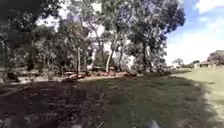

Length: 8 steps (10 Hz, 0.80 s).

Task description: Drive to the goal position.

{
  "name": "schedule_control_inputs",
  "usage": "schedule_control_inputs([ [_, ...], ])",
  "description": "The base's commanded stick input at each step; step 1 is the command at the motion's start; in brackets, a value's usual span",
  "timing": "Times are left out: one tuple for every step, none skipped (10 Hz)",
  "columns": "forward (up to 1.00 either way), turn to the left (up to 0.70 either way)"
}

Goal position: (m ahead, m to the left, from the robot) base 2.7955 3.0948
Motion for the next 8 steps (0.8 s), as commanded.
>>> schedule_control_inputs([
  [0.5,0.0],
  [0.5,0.0],
  [0.5,0.0],
  [0.5,0.0],
  [0.5,0.0],
  [0.5,0.0],
  [0.5,0.0],
  [0.5,0.0],
])
